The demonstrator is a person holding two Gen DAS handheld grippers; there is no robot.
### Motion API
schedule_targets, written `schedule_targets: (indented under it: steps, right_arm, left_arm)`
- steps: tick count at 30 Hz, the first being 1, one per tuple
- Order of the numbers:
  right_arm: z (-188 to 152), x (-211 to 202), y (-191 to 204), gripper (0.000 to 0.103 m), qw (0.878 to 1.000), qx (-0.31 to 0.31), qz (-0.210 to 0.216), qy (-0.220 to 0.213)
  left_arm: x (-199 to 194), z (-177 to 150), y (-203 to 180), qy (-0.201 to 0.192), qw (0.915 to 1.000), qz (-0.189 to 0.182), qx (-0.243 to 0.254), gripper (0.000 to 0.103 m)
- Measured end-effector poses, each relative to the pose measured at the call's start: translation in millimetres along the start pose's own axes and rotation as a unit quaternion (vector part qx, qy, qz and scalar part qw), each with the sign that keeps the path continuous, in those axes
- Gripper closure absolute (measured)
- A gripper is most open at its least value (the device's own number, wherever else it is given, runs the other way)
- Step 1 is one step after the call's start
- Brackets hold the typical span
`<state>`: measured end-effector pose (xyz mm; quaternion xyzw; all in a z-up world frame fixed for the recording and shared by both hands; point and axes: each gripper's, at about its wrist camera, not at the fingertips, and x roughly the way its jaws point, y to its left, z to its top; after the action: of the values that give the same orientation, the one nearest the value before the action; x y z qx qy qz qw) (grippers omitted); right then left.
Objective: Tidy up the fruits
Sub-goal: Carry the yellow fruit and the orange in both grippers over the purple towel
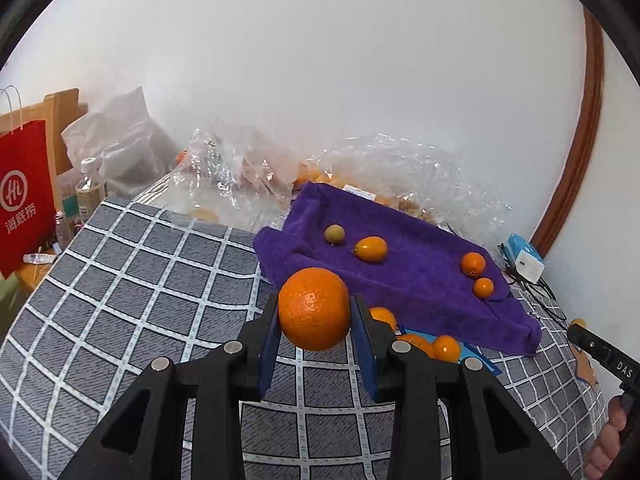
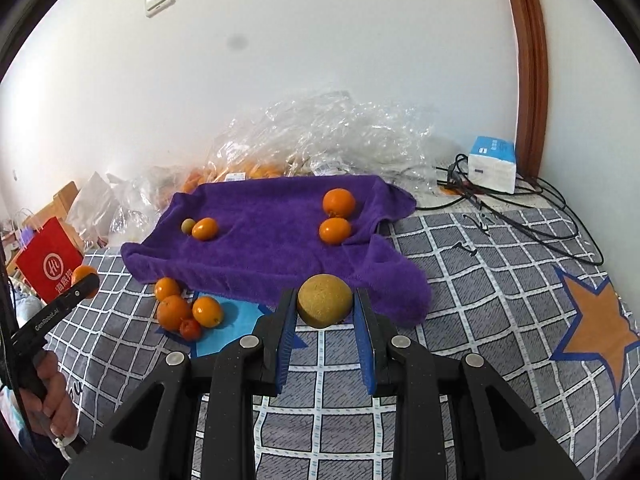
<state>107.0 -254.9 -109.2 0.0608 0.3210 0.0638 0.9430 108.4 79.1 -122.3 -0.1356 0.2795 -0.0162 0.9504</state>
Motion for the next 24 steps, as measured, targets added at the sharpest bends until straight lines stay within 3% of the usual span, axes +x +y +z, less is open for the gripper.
schedule_targets:
  steps: [13, 24]
  right_arm:
    - [33, -2, 0, 0.075, 0.999, -0.006, -0.01, -0.031]
    - [61, 30, -4, 0.075, 1.0, 0.008, -0.011, -0.028]
  left_arm:
    - [-22, 49, -22, -0.023, 0.9993, -0.016, 0.026, 0.071]
    - [15, 74, -39, -0.018, 0.9994, -0.015, 0.026, 0.071]
